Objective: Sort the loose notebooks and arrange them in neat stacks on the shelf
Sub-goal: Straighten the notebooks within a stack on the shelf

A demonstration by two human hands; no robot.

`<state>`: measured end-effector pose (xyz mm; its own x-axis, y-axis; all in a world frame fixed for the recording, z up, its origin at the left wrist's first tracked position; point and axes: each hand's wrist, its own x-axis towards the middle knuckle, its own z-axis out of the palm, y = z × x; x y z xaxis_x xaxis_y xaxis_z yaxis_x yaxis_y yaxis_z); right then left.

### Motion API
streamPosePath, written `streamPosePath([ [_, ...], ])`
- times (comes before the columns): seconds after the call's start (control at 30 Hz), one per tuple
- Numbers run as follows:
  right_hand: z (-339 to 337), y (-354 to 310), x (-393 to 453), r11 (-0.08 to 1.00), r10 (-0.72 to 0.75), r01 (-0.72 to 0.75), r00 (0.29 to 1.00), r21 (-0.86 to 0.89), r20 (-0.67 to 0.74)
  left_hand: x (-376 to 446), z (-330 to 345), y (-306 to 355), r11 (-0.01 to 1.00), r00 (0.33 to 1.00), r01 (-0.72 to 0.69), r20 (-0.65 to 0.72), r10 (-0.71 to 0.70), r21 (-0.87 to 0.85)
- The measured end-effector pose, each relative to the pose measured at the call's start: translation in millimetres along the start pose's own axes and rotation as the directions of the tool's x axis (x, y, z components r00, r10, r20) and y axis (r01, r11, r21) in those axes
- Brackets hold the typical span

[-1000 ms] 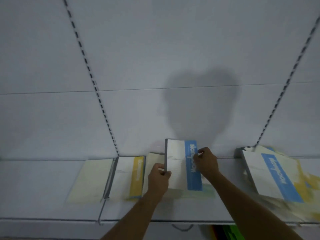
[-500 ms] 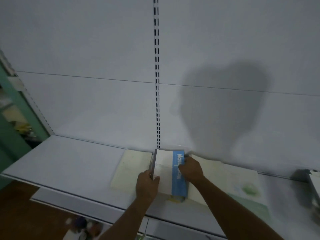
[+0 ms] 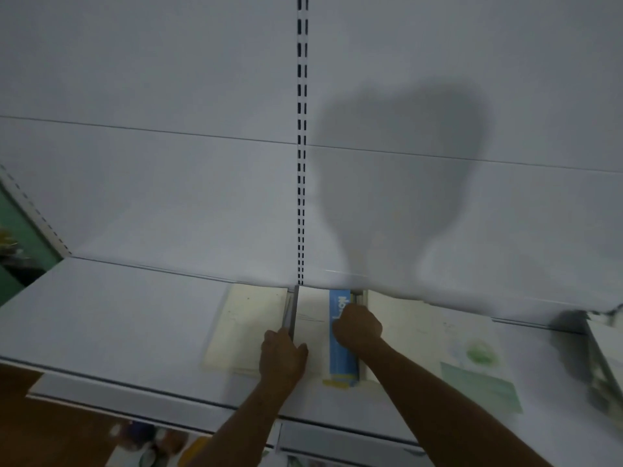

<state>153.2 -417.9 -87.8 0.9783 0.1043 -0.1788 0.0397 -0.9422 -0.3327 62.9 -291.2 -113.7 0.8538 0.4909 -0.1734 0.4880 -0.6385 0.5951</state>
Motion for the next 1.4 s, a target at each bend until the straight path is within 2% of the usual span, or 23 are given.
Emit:
streamPosePath([
  [0.1,-8.4,3.4,-0.4,0.999,-0.020,0.022,0.999,0.029,-0.039,-7.4,-2.5,12.2,1.000,0.995,-0.002,-0.100,0.005,0.028],
  [0.2,-27.8,15.4,-1.3,0.995,-0.077,0.086,0.987,0.057,-0.141,-16.5,-3.3,36.4,0.995,0.985,-0.087,-0.154,0.078,-0.052],
  [0.33,-62.8,59.7,-5.2,0.989,-0.123,0.138,0.964,0.047,-0.237,-34.5,12.9,89.1,0.970,0.980,-0.189,-0.092,0.176,-0.155],
  [0.43,-91.6,116.0,-11.4,0.993,-0.112,0.120,0.941,0.004,-0.318,-57.3,40.8,138.1,0.949,0.966,-0.260,-0.032,0.258,-0.176],
  [0.6,-137.7,239.0,-32.6,0.998,0.062,-0.068,0.915,-0.001,-0.399,-105.4,101.5,213.8,0.911,0.912,-0.380,0.101,0.398,-0.160],
  [0.8,-175.6,376.8,-66.9,0.929,0.360,-0.361,0.831,0.080,-0.425,-169.6,176.2,286.3,0.887,0.836,-0.410,0.301,0.459,-0.213],
  [1.0,-181.3,460.8,-90.9,0.860,0.491,-0.504,0.774,0.080,-0.401,-213.3,236.1,328.2,0.910,0.789,-0.312,0.459,0.409,-0.274],
  [1.2,-179.0,478.6,-89.2,0.858,0.500,-0.507,0.794,0.076,-0.347,-225.3,264.1,343.2,0.912,0.801,-0.196,0.477,0.361,-0.360],
  [1.3,-179.7,480.0,-88.3,0.844,0.537,-0.504,0.779,0.185,-0.325,-225.0,264.9,344.4,0.895,0.781,-0.102,0.522,0.343,-0.435],
  [1.4,-185.7,481.5,-86.2,0.791,0.600,-0.504,0.750,0.347,-0.278,-220.8,255.5,339.4,0.870,0.768,-0.074,0.528,0.361,-0.487],
])
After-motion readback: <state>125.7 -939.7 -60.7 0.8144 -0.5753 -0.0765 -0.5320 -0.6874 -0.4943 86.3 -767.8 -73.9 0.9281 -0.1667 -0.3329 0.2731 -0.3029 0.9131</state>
